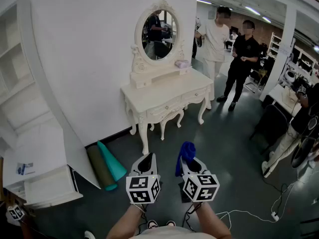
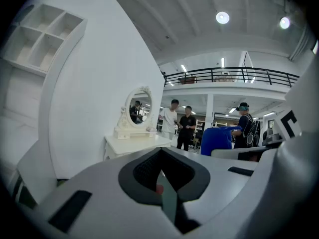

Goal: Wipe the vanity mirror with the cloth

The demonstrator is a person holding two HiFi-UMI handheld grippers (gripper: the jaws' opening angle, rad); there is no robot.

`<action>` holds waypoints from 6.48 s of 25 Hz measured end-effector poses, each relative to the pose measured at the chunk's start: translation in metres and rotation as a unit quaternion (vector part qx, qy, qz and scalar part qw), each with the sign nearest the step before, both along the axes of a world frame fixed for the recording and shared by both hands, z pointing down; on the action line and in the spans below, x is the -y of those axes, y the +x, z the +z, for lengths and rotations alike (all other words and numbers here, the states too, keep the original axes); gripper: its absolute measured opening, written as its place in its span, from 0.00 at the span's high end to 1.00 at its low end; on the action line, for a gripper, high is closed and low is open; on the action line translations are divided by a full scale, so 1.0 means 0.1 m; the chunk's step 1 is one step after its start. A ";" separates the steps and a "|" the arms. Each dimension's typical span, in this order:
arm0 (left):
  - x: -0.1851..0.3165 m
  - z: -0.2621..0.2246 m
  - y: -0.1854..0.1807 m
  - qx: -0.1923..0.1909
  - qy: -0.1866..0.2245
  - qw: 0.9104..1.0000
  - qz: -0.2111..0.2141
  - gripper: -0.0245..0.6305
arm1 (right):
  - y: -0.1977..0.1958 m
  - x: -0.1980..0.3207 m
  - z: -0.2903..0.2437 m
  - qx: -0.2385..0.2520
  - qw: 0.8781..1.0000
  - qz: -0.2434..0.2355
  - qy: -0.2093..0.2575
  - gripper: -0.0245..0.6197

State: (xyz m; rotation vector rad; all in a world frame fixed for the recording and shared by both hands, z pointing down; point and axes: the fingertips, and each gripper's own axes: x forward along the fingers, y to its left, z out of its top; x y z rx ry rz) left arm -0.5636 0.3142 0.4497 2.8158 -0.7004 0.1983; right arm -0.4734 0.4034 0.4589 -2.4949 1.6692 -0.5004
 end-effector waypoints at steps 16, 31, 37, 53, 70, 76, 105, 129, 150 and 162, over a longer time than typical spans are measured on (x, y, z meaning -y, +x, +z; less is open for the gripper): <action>-0.06 0.06 0.39 -0.001 -0.005 1.000 -0.018 0.96 | 0.40 -0.11 0.14 0.010 1.000 -0.021 -0.014 0.86; 0.05 0.21 0.98 0.021 0.009 1.000 -0.007 0.96 | 1.15 -0.04 0.33 0.039 0.999 0.004 0.000 0.86; 0.53 0.24 1.40 0.010 0.000 1.000 -0.013 0.96 | 1.52 0.34 0.37 0.030 1.000 -0.002 -0.010 0.86; 1.77 0.23 2.80 0.005 -0.001 1.000 -0.008 0.96 | 2.99 1.59 0.30 0.015 1.000 0.000 -0.023 0.86; 2.82 0.45 3.51 0.023 -0.010 0.999 -0.044 0.96 | 4.02 2.70 0.54 0.036 0.998 -0.018 -0.038 0.86; 3.41 0.53 3.99 0.023 -0.018 0.995 -0.098 0.96 | 4.64 3.39 0.55 0.035 0.997 -0.061 -0.033 0.86; 5.57 -0.29 5.58 0.007 0.042 0.957 -0.286 0.96 | 6.37 6.39 -0.53 -0.145 0.929 -0.341 0.006 0.86; 7.27 -1.61 5.72 0.029 0.101 0.957 -0.271 0.96 | 6.14 8.01 -2.18 -0.425 0.826 -0.370 0.028 0.86; 7.97 -3.05 5.43 0.037 0.204 0.926 -0.316 0.96 | 5.78 8.98 -3.41 -0.684 0.689 -0.239 -0.019 0.86; 8.17 -2.63 5.37 0.045 0.184 0.929 -0.318 0.96 | 5.63 9.11 -3.17 -0.680 0.694 -0.234 -0.027 0.86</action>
